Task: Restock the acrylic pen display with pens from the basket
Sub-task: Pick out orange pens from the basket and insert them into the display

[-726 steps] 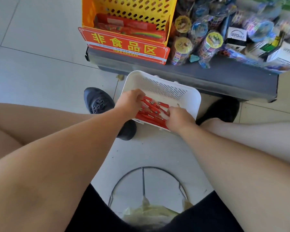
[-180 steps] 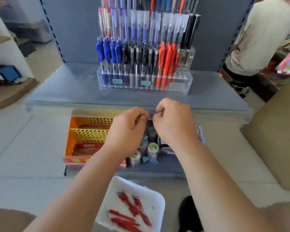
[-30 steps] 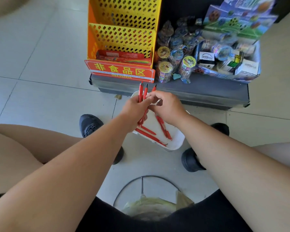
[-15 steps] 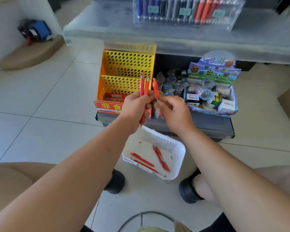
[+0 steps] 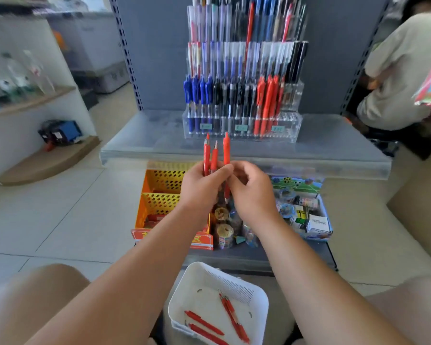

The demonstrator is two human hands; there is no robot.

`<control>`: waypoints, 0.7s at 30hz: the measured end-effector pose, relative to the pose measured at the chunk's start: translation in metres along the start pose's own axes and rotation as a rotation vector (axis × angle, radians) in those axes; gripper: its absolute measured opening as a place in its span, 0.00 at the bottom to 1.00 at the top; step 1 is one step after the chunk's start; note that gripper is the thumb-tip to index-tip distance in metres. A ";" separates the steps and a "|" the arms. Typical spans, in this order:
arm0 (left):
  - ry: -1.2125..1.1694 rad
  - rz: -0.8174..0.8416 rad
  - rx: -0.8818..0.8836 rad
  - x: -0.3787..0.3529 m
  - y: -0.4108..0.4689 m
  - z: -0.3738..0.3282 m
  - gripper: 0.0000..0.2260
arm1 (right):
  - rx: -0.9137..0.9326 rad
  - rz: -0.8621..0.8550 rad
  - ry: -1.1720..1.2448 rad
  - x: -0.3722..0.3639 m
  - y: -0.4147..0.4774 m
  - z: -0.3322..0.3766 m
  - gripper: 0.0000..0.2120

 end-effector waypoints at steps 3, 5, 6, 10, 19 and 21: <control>-0.015 0.041 -0.004 -0.025 0.014 -0.021 0.07 | 0.029 -0.052 0.019 0.021 0.019 0.018 0.06; -0.008 0.099 -0.040 -0.045 0.025 -0.037 0.07 | 0.080 -0.095 0.044 0.039 0.032 0.033 0.05; 0.001 0.118 -0.060 -0.054 0.031 -0.045 0.07 | 0.102 -0.111 0.069 0.046 0.038 0.041 0.05; -0.046 0.131 -0.083 -0.082 0.055 -0.069 0.07 | 0.175 -0.149 0.040 0.070 0.072 0.066 0.05; -0.033 0.123 -0.194 -0.123 0.097 -0.087 0.05 | 0.126 -0.190 0.070 0.090 0.131 0.054 0.05; -0.029 0.121 -0.207 -0.120 0.103 -0.086 0.06 | 0.137 -0.198 0.043 0.090 0.138 0.049 0.06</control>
Point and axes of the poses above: each hand's wrist, its own y-axis towards the middle knuckle, its own x-axis out of the back of the hand, z = x × y, the point moved 9 cm from there along y, towards the middle knuckle
